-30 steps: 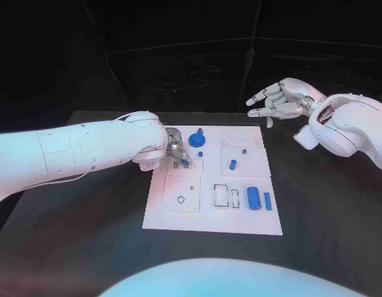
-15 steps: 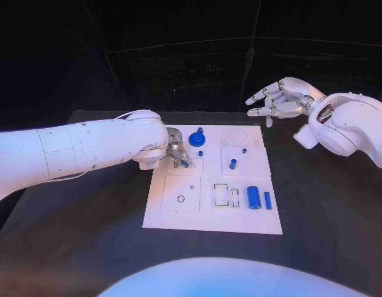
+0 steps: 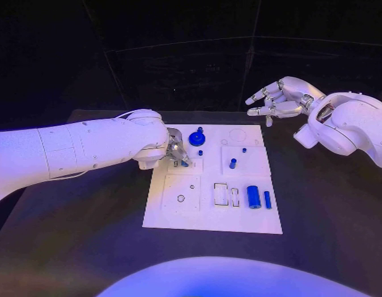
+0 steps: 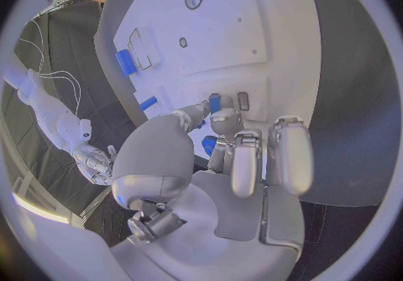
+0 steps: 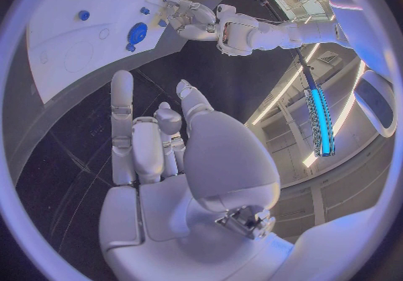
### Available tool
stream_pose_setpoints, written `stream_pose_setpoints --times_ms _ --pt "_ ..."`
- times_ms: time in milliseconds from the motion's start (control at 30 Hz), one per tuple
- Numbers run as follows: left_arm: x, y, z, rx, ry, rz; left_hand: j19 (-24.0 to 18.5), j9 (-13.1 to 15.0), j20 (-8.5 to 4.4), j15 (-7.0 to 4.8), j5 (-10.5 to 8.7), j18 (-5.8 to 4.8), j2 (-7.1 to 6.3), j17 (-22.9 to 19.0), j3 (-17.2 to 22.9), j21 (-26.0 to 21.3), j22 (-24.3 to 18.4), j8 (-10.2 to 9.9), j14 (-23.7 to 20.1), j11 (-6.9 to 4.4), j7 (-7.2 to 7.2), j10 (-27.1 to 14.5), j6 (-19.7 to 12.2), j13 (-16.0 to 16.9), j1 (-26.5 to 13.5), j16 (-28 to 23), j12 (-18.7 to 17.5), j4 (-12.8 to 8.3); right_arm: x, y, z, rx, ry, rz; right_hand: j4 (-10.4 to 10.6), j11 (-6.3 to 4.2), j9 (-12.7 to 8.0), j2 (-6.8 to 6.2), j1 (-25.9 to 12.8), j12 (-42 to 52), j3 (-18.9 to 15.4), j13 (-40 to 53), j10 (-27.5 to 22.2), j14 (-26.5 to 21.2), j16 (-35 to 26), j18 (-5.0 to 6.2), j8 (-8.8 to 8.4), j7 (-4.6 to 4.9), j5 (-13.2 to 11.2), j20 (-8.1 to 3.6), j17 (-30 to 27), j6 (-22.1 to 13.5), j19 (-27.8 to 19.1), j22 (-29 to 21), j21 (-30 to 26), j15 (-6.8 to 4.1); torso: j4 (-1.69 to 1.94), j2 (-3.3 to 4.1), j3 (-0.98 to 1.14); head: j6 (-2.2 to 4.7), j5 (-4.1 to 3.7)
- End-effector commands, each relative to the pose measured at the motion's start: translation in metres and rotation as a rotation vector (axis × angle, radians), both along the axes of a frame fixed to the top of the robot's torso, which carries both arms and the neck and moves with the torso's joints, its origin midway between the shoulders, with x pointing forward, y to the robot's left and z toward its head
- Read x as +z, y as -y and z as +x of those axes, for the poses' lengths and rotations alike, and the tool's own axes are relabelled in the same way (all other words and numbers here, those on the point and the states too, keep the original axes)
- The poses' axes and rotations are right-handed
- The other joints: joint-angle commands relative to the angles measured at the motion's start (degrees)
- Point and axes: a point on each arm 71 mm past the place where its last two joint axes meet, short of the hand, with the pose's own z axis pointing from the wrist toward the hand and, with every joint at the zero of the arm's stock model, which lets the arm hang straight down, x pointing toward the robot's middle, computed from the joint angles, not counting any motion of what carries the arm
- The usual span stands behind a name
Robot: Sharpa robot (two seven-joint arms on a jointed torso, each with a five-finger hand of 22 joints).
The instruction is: Assemble the parts on the task board
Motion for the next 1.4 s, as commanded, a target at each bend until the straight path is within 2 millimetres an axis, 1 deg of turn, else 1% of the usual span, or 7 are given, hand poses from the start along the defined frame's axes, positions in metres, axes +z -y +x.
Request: stream_pose_setpoints --times_ms 33,233,400,633,1100,1267,1400 --pt "-0.0035 -0.0021 -0.0022 -0.013 -0.025 0.032 1.3 0.09 0.18 -0.37 0.11 -0.17 0.06 15.09 9.4 -0.16 0.11 0.24 6.05 -0.18 -0.48 0.13 0.13 0.05 -0.29 0.17 0.08 -8.97 0.0015 -0.0004 0.0006 0.002 0.005 -0.002 0.33 0.17 -0.06 0.41 0.05 -0.37 -0.12 -0.12 -0.39 0.38 -0.28 0.76 0.36 0.06 0.21 0.03 -0.06 -0.49 0.4 -0.06 -0.38 -0.25 -0.03 0.0 0.0 -0.04 -0.01" --pt "-0.0039 -0.0009 -0.0014 -0.011 -0.032 0.028 1.38 0.47 0.07 -0.5 0.07 -0.22 0.06 15.09 9.57 -0.01 0.38 0.76 6.05 -0.34 -0.7 0.38 0.4 0.04 -1.25 0.17 0.21 -8.44 0.0015 -0.0013 0.0007 0.003 0.006 -0.002 0.33 0.17 -0.06 0.41 0.05 -0.37 -0.12 -0.12 -0.39 0.38 -0.28 0.76 0.36 0.06 0.21 0.03 -0.06 -0.49 0.4 -0.06 -0.38 -0.25 -0.06 0.02 0.02 -0.08 -0.02" --pt "-0.0045 0.0009 0.0003 -0.009 -0.039 0.027 1.48 0.9 -0.08 -0.68 -0.14 -0.27 -0.31 15.09 7.71 0.12 0.66 1.43 6.05 -0.61 -1.1 0.72 1.08 0.21 -3.91 0.17 0.61 -6.45 0.0014 -0.0017 0.0007 0.004 0.005 -0.002 0.33 0.17 -0.06 0.41 0.05 -0.37 -0.12 -0.12 -0.39 0.38 -0.28 0.76 0.36 0.06 0.21 0.03 -0.06 -0.49 0.4 -0.06 -0.38 -0.25 -0.05 0.02 0.06 -0.12 0.02" --pt "-0.0051 0.0027 0.0028 -0.007 -0.044 0.03 1.56 1.14 -0.31 -0.91 -0.25 -0.31 -0.38 15.09 2.91 0.2 0.91 1.88 6.05 -0.84 -1.4 0.84 1.87 0.53 -7.26 0.17 1.18 -3.24 0.0014 -0.0019 0.0005 0.006 0.004 -0.002 0.33 0.17 -0.06 0.41 0.05 -0.37 -0.12 -0.12 -0.39 0.38 -0.28 0.76 0.36 0.06 0.21 0.03 -0.06 -0.49 0.4 -0.06 -0.38 -0.25 -0.09 0.01 0.05 -0.14 -0.12" --pt "-0.0053 0.0035 0.0057 -0.002 -0.041 0.028 1.67 1.14 -0.51 -1.09 -0.29 -0.37 -0.02 15.09 -5.01 0.26 1.25 1.95 6.05 -1.02 -1.61 0.95 2.68 1.09 -8.19 0.17 2.0 -1.17 0.0014 -0.0016 0.0005 0.006 0.004 -0.002 0.64 0.22 -0.07 0.32 -0.41 -0.52 -0.37 -0.35 -0.55 0.32 -0.51 0.75 0.36 0.09 -0.31 0.07 -0.22 -0.63 0.41 -0.17 -0.57 -0.2 0.02 0.02 0.0 -0.25 -0.45" --pt "-0.005 0.0025 0.0067 0.005 -0.035 0.025 1.72 1.08 -0.55 -1.13 -0.33 -0.39 -0.49 15.09 -10.8 0.28 1.43 1.94 6.05 -1.06 -1.7 1.04 3.2 1.28 -8.53 0.17 2.3 -0.13 0.0013 -0.0016 0.0005 0.006 0.003 -0.003 0.68 0.23 -0.07 0.32 -0.45 -0.56 -0.4 -0.4 -0.58 0.31 -0.56 0.75 0.36 0.09 -0.41 0.08 -0.28 -0.65 0.41 -0.19 -0.59 -0.2 0.03 0.01 0.0 -0.32 -0.43" --pt "-0.0047 0.0013 0.0074 0.012 -0.027 0.02 1.75 1.0 -0.63 -1.16 -0.39 -0.39 -0.23 15.09 -14.8 0.29 1.55 1.83 6.05 -1.07 -1.74 1.05 3.35 1.34 -8.18 0.17 2.43 0.66 0.0013 -0.0014 0.0006 0.005 0.003 -0.003 0.69 0.23 -0.07 0.32 -0.46 -0.57 -0.41 -0.42 -0.59 0.31 -0.57 0.75 0.36 0.09 -0.43 0.08 -0.29 -0.65 0.41 -0.19 -0.6 -0.2 0.05 0.0 0.0 -0.28 -0.44"
